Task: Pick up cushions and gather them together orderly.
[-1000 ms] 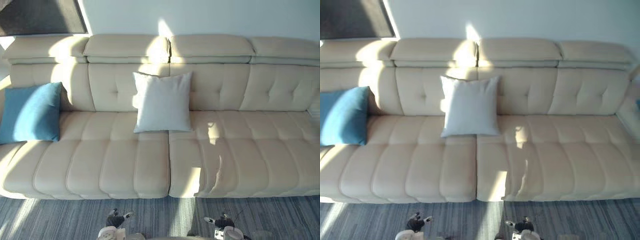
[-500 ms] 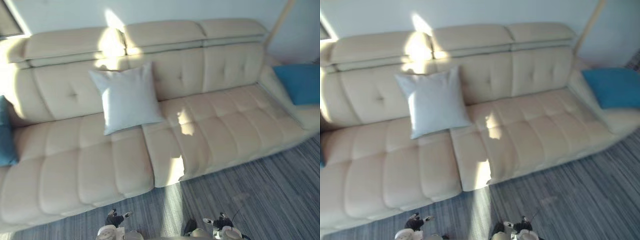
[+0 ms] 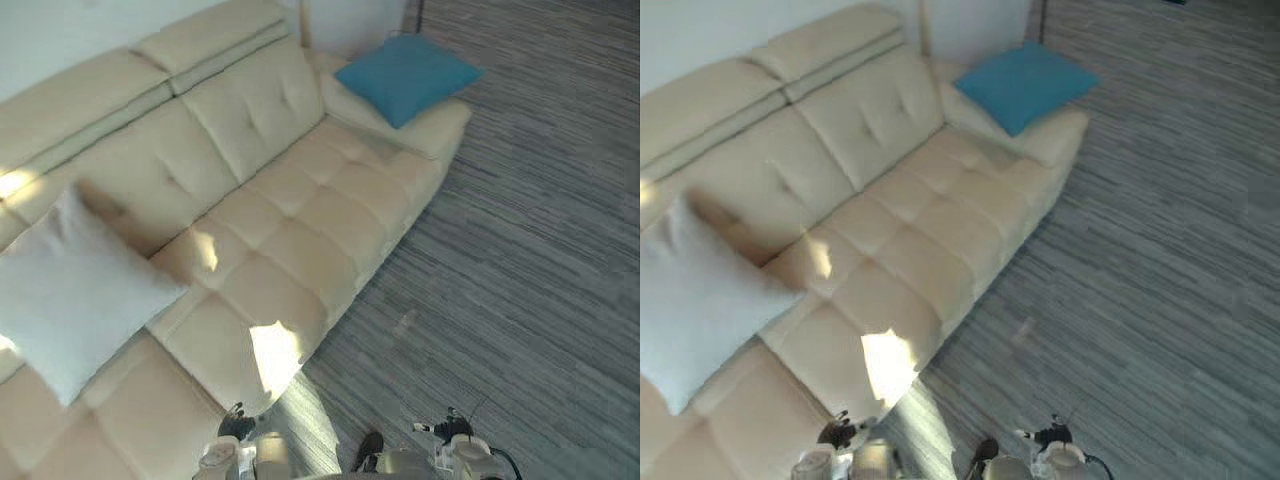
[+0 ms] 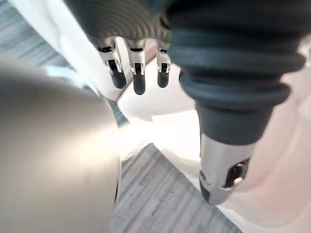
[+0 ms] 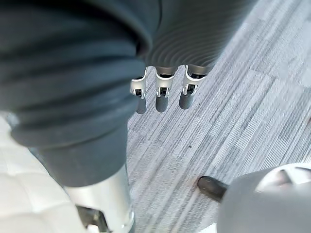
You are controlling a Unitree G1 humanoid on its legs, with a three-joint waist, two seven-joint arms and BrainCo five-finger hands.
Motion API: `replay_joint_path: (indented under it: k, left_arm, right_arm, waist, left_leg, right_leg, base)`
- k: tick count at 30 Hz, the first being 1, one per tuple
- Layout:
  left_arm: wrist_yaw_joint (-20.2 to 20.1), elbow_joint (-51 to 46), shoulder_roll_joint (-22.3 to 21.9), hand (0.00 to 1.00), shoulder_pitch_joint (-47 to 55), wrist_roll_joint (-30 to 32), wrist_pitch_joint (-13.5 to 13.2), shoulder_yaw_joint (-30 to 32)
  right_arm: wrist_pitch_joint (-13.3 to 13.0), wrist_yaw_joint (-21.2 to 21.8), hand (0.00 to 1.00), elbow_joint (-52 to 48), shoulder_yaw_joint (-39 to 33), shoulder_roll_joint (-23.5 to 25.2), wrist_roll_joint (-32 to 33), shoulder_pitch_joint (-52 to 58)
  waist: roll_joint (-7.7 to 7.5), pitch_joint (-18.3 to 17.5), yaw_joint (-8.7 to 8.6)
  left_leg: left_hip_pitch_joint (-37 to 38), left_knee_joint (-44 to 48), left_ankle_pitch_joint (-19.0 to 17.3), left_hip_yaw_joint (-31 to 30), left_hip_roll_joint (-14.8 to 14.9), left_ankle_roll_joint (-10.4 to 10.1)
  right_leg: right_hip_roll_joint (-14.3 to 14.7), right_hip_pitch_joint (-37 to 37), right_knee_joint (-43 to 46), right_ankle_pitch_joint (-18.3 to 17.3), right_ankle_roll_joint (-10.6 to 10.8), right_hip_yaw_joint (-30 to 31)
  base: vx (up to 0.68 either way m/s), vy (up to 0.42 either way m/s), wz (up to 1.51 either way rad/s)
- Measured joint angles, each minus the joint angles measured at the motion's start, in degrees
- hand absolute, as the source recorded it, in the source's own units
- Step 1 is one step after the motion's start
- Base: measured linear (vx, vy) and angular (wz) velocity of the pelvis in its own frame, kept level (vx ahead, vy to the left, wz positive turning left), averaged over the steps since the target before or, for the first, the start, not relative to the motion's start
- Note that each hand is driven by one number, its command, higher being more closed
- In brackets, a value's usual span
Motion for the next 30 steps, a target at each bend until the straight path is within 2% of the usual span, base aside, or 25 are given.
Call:
replay_joint_path:
  k: [1,2,5,7,9,10,12,13,15,17,19,20,21,22,23,24,25,26,27,28,30]
  left_arm:
    - [0.1,-0.3,-0.1,0.0,0.0,-0.3,0.0,0.3]
    - [0.1,-0.5,-1.0,0.0,0.1,-0.9,0.0,1.7]
    - [0.5,-0.6,-1.3,0.0,-0.1,-0.9,-0.1,2.1]
    - [0.6,-1.0,-1.4,0.0,0.0,-1.3,0.3,3.1]
    - [0.7,-0.8,-1.6,0.0,0.3,-1.3,0.4,3.8]
    - [0.7,-0.6,-1.7,0.0,0.2,-1.3,0.6,3.7]
    - [0.8,-0.6,-1.4,0.0,0.0,-1.3,1.1,3.1]
    - [1.0,-0.5,-0.7,0.0,-0.1,-1.3,1.5,2.6]
    - [1.1,-0.5,-0.5,0.0,0.0,-1.3,1.5,2.6]
    - [1.1,-0.4,-0.3,0.0,0.1,-1.3,1.5,2.2]
    - [1.0,0.5,0.5,0.0,0.4,-1.4,1.5,1.1]
    - [1.1,0.5,1.0,0.0,0.4,-1.3,1.5,1.1]
    - [1.1,0.9,0.9,0.0,0.3,-1.3,1.6,1.2]
    - [1.0,1.1,0.7,0.0,0.6,-0.7,1.4,1.5]
    - [1.1,1.6,0.4,0.0,0.6,-0.7,1.4,1.7]
    - [1.1,1.4,-0.6,0.0,0.5,-0.8,1.4,3.0]
    - [1.0,0.2,-1.4,0.0,0.4,-0.8,1.5,4.8]
    - [1.0,-0.2,-1.5,0.0,0.4,-0.8,1.4,4.9]
    - [1.0,-1.1,-1.5,0.0,0.3,-0.8,1.4,4.9]
    - [1.0,-2.4,-1.2,0.0,0.1,-0.8,1.1,4.4]
    - [1.0,-4.1,-0.3,0.0,-0.1,-0.8,1.0,3.8]
  right_arm:
    - [-0.1,-0.3,0.0,-0.5,0.0,0.5,0.0,0.0]
    - [0.0,-0.5,0.0,-1.6,0.3,0.9,0.0,0.3]
    - [0.2,-0.6,0.0,-2.3,0.7,3.7,0.0,1.6]
    - [0.2,-0.6,0.0,-2.9,0.7,4.8,0.0,1.7]
    - [0.1,-0.4,0.0,-4.3,0.8,5.9,0.0,2.4]
    - [-0.3,-0.4,0.0,-4.6,0.8,6.2,0.0,2.6]
    - [-0.3,-0.3,0.0,-4.6,0.8,6.5,0.0,2.5]
    - [-0.4,-0.1,0.0,-4.3,0.7,6.6,0.0,2.3]
    - [-0.4,-0.1,0.0,-4.2,0.6,6.6,-0.1,2.2]
    - [-0.3,0.0,0.0,-3.8,0.6,6.4,-0.1,1.4]
    - [-0.2,0.1,0.0,-1.6,0.7,5.3,-0.2,0.0]
    - [0.0,0.0,0.0,-0.3,0.7,4.8,-0.3,0.0]
    - [0.0,0.2,0.0,0.5,0.7,3.3,-0.4,-0.1]
    - [0.1,0.2,0.0,0.7,0.7,2.6,-0.6,-0.4]
    - [0.1,0.2,0.0,0.8,0.6,1.9,-0.6,-0.8]
    - [0.0,0.2,0.0,0.7,0.3,1.3,-0.6,-0.7]
    - [0.1,-0.1,0.0,0.4,0.5,1.6,-0.5,-0.5]
    - [0.2,-0.3,0.0,0.2,0.6,1.7,-0.5,-0.4]
    - [0.2,-0.5,0.0,0.2,0.7,2.0,-0.2,-0.4]
    - [0.3,-0.6,0.0,0.3,0.7,2.7,0.1,-0.6]
    - [0.3,-0.7,0.0,0.9,0.7,3.4,0.2,-1.4]
  waist:
    - [0.37,-0.1,0.45]
    - [1.47,0.1,1.43]
    - [-1.93,-1.0,1.09]
    - [-2.46,-1.4,1.59]
    - [-2.52,-1.4,1.73]
    - [-2.47,-1.4,1.74]
    - [-2.36,-1.1,1.66]
    - [-2.86,-0.7,1.21]
    - [-3.0,-0.8,1.2]
    - [-2.94,-0.8,0.97]
    - [-3.67,-0.8,0.79]
    - [-4.76,-1.0,0.78]
    - [-4.2,-0.9,0.49]
    - [-3.08,-1.4,0.65]
    - [-1.65,-1.5,-0.02]
    - [-0.1,-0.8,-0.33]
    - [0.96,0.1,-0.23]
    - [1.14,0.4,-0.09]
    - [1.19,0.8,0.47]
    - [0.24,1.5,1.31]
    - [-1.46,2.0,1.69]
  left_leg:
    - [-0.1,-4.5,0.7,-4.4,-1.3,-1.0]
    - [0.6,-7.5,5.4,-7.4,-1.1,-2.6]
    - [2.1,-8.8,3.5,-4.3,-3.1,0.1]
    - [3.8,-8.4,2.2,0.3,-2.7,1.7]
    - [7.2,-8.1,0.4,4.7,-2.7,3.6]
    - [8.6,-7.8,-0.6,5.5,-2.5,4.3]
    - [10.8,-8.4,-2.2,5.8,-1.8,5.0]
    - [14.1,-9.6,-2.8,7.2,-0.8,4.4]
    - [17.2,-12.4,-2.9,8.1,0.9,4.1]
    - [19.4,-15.0,-2.5,8.9,3.5,3.4]
    - [20.6,-16.8,-2.0,9.1,4.1,2.5]
    - [22.0,-17.5,-2.0,8.0,3.6,2.3]
    - [23.6,-17.2,-2.5,5.9,4.0,1.4]
    - [22.9,-15.0,-2.0,4.4,5.2,0.6]
    - [20.2,-7.9,-1.3,1.2,6.4,0.0]
    - [15.6,3.2,1.7,-2.1,7.8,-0.4]
    - [8.5,18.2,10.4,-4.0,9.3,0.9]
    - [6.6,22.3,10.2,-4.1,9.8,0.5]
    - [2.9,28.7,8.2,-4.0,9.7,0.0]
    - [-0.7,31.6,5.8,-3.4,8.4,-0.3]
    - [-4.7,25.7,3.0,-0.5,5.3,0.1]
  right_leg:
    - [0.7,-0.9,1.4,-0.6,0.9,2.5]
    - [1.8,-1.7,4.4,-2.1,2.6,6.4]
    - [0.3,-3.2,5.7,-2.8,5.1,11.4]
    - [-0.6,-3.5,8.4,-4.5,6.3,14.1]
    - [-2.1,-4.9,14.9,-6.7,8.1,14.6]
    - [-3.3,-7.9,22.0,-6.6,8.5,13.0]
    - [-4.9,-11.6,30.6,-6.5,10.0,9.7]
    - [-8.6,-13.0,34.4,-7.8,8.1,2.7]
    - [-9.2,-13.0,31.3,-8.3,7.2,-1.4]
    - [-8.6,-15.8,25.1,-7.3,7.0,-3.0]
    - [-7.7,-18.8,16.3,-1.2,6.9,-0.9]
    - [-7.4,-18.9,11.1,4.0,5.7,1.2]
    - [-6.2,-18.8,13.0,6.5,3.7,2.6]
    - [-5.1,-18.8,14.2,3.9,3.3,2.4]
    - [-3.4,-18.1,14.5,1.8,3.0,1.8]
    - [-1.5,-15.7,13.8,0.3,2.0,0.4]
    - [1.1,-11.9,12.0,-1.3,0.7,0.1]
    - [2.0,-10.6,11.4,-1.7,0.2,0.1]
    - [3.2,-7.7,10.1,-2.4,-0.7,0.1]
    - [3.7,-4.3,8.2,-3.2,-1.3,0.5]
    - [3.6,0.3,4.4,-3.1,-0.8,1.5]
  base:
    - [0.14,0.237,-2.04]
    - [0.2,0.264,-1.69]
    - [0.27,0.173,-0.86]
    - [0.3,0.152,-0.85]
    - [0.33,0.122,-0.93]
    - [0.32,0.069,-0.7]
    - [0.28,-0.028,-0.38]
    - [0.29,-0.092,-0.25]
    - [0.27,-0.109,-0.24]
    - [0.3,-0.171,-0.33]
    - [0.29,-0.201,-0.34]
    - [0.46,-0.362,-0.3]
    - [0.39,-0.324,-0.26]
    - [0.39,-0.343,-0.16]
    - [0.38,-0.329,-0.08]
    - [0.48,-0.386,0.0]
    - [0.49,-0.355,-0.01]
    - [0.33,-0.205,-0.07]
    - [0.41,-0.204,-0.22]
    - [0.4,-0.191,-0.26]
    - [0.38,-0.162,-0.24]
